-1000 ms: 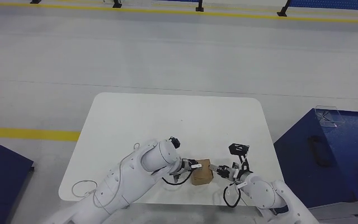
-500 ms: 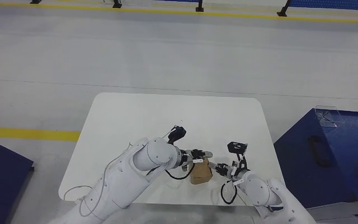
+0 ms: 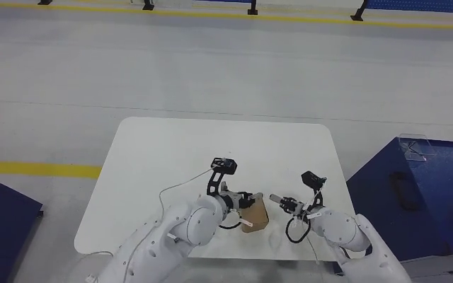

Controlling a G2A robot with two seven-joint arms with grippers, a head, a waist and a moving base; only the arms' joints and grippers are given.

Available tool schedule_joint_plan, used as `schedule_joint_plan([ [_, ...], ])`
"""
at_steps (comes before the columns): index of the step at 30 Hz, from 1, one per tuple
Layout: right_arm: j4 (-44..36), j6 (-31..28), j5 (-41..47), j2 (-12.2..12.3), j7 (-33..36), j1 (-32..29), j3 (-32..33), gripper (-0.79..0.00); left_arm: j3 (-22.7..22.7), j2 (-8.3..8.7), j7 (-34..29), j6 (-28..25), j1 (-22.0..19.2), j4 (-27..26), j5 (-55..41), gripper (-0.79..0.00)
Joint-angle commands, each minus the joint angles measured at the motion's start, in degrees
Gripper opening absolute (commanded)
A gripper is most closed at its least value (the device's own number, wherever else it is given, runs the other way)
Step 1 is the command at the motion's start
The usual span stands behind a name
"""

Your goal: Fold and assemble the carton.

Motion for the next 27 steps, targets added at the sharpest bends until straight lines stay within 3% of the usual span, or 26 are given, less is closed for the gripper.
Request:
schedule_joint_plan([
  [1,1.94,1.93,3.39,-0.06,2.63,1.83,0.9,0.0,-1.49,0.69,1.32,-5.69,1.77,-0.17,3.05,0.0],
  [8,1.84,1.58,3.75,-0.08,3.01,1.66,0.71,0.0,-1.15,0.68,1.11,-7.03,1.88,-0.67,2.99,0.0],
  [12,4.62,3.45,6.67,0.15,10.72,3.35,0.85,0.0,-0.05,1.9,-4.09,-25.25,0.98,-0.38,9.61,0.0],
  [15,10.44,4.54,11.4,0.33,21.33,7.97,0.73,0.0,-0.01,3.15,-7.28,-36.74,1.61,0.56,15.08,0.0],
  [17,15.14,3.67,14.42,0.48,27.79,11.04,0.77,0.0,-1.4,3.89,-5.31,-44.05,2.58,1.44,14.6,0.0],
  [20,20.57,3.31,16.65,0.49,30.95,14.21,0.45,0.0,-2.58,4.7,-4.2,-52.95,3.31,3.35,15.11,0.0],
  [23,24.91,4.11,17.79,0.31,30.74,16.6,-1.73,0.0,-2.0,4.71,-1.89,-55.44,3.44,4.86,18.95,0.0],
  [27,30.81,6.71,15.17,0.0,28.15,21.6,-10.05,0.0,0.48,3.71,1.61,-52.83,2.44,8.25,25.72,0.0],
])
